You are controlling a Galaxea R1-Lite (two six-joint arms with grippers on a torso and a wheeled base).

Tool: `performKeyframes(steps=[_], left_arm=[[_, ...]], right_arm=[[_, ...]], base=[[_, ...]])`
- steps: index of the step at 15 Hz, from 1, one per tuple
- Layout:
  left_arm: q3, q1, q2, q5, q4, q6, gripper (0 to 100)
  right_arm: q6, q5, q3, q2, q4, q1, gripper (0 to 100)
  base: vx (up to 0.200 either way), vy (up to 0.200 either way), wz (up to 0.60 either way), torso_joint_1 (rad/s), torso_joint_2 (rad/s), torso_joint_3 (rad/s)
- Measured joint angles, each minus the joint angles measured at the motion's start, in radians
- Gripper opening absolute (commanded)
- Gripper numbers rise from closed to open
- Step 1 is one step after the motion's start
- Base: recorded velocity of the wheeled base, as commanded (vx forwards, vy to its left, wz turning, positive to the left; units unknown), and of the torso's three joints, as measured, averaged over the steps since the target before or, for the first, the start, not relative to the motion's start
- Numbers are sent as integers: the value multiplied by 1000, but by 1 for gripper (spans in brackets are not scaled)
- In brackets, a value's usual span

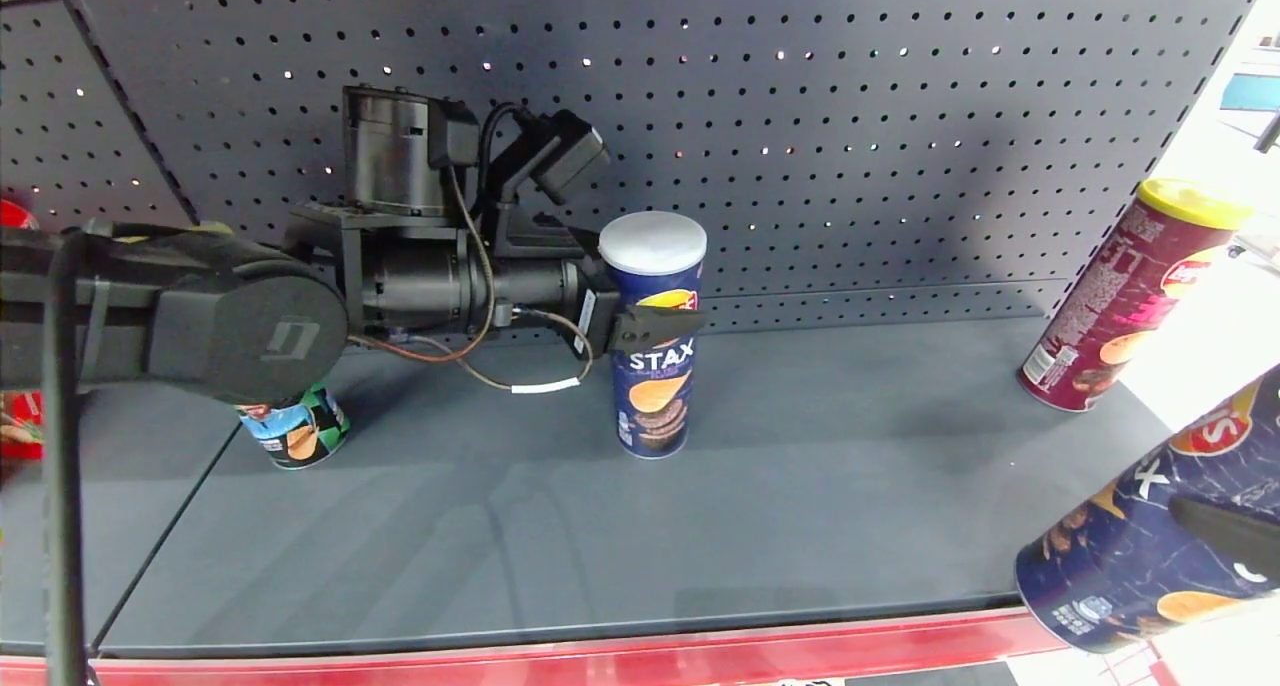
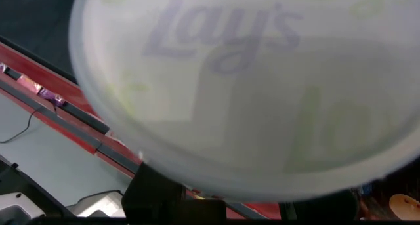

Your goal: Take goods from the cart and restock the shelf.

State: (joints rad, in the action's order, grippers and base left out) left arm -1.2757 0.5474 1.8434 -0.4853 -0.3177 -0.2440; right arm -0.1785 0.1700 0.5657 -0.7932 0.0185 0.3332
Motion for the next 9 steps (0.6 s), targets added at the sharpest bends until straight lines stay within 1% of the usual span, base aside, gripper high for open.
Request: performKeyframes(steps=[2,3,4,5,6,7,8,9], left_arm=[[0,7,21,26,-55,5,100],[1,11,29,33,-63,20,100],[2,18,35,42,-63,40,100],[2,29,37,64,-64,81,100],[2,47,39,90,-64,114,100],[1,57,41,101,-68,122,100],[4,61,43,102,-81,124,100],[8,63,45,102,-104,125,0]], right_arm=[[0,0,0,0,0,-1,0],[1,0,0,-1,0,-1,0],[1,0,0,-2,0,-1,0],[1,0,0,-2,0,-1,0],[1,0,1,-2,0,-1,0],[1,0,1,-2,0,-3,0],[1,0,1,-2,0,-5,0],[1,0,0,-2,0,-6,0]], base=[[0,0,0,0,0,0],[0,0,0,0,0,0],[0,0,0,0,0,0],[0,0,0,0,0,0],[0,0,0,0,0,0],[0,0,0,0,0,0],[0,0,0,0,0,0],[0,0,0,0,0,0]])
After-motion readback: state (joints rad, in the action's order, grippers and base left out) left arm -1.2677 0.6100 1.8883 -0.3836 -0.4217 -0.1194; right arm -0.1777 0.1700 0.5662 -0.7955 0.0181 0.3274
